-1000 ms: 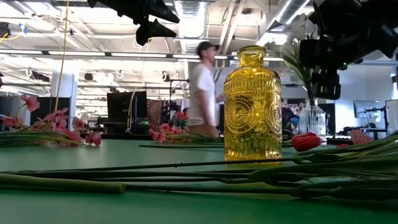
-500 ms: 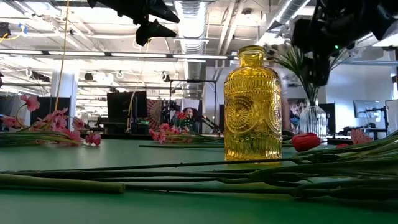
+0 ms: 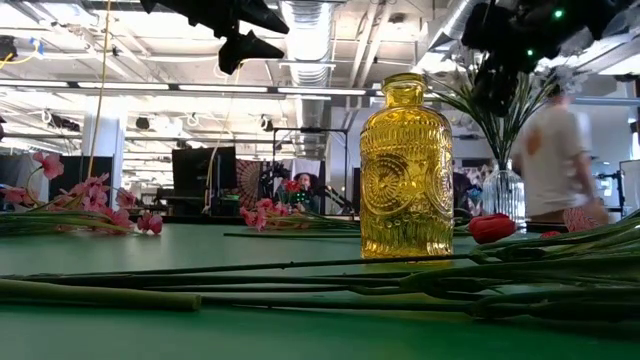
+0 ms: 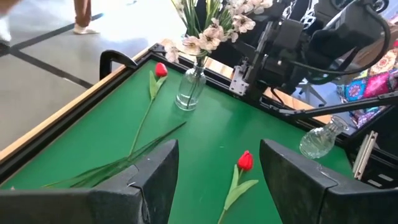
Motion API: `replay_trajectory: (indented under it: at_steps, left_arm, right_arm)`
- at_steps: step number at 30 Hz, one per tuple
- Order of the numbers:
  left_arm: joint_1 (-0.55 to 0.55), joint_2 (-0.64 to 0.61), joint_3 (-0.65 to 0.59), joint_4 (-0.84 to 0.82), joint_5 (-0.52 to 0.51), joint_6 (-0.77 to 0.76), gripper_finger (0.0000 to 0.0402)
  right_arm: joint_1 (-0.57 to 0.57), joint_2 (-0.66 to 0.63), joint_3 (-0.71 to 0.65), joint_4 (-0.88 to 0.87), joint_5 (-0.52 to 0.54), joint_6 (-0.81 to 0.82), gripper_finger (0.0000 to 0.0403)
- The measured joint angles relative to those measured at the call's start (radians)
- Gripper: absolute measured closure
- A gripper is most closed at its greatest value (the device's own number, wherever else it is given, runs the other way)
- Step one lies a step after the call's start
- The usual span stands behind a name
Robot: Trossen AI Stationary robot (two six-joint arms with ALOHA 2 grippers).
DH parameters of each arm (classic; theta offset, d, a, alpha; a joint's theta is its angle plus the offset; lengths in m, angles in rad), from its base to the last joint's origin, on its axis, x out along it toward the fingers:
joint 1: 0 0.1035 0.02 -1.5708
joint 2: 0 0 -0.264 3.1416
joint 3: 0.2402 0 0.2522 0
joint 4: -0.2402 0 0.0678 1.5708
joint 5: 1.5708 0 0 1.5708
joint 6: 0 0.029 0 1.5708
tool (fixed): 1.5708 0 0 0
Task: Sort flowers into vase by color
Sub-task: Put the middle white flowers into the top transparent vase
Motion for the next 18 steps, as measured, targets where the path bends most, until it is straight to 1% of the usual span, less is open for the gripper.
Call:
replay_trajectory:
  at_steps: [7, 11, 18]
  left_arm:
    - [0.000, 0.000, 0.000, -0.012, 0.014, -0.003, 0.0189]
    - [0.000, 0.000, 0.000, -0.013, 0.014, -0.003, 0.0189]
    - [0.000, 0.000, 0.000, -0.014, 0.014, 0.000, 0.0189]
  right_arm:
    - [0.040, 0.000, 0.093, -0.001, 0.000, -0.001, 0.0158]
    - [0.064, 0.000, 0.149, -0.001, 0.000, -0.030, 0.0158]
    - [0.096, 0.000, 0.203, -0.001, -0.001, -0.075, 0.0158]
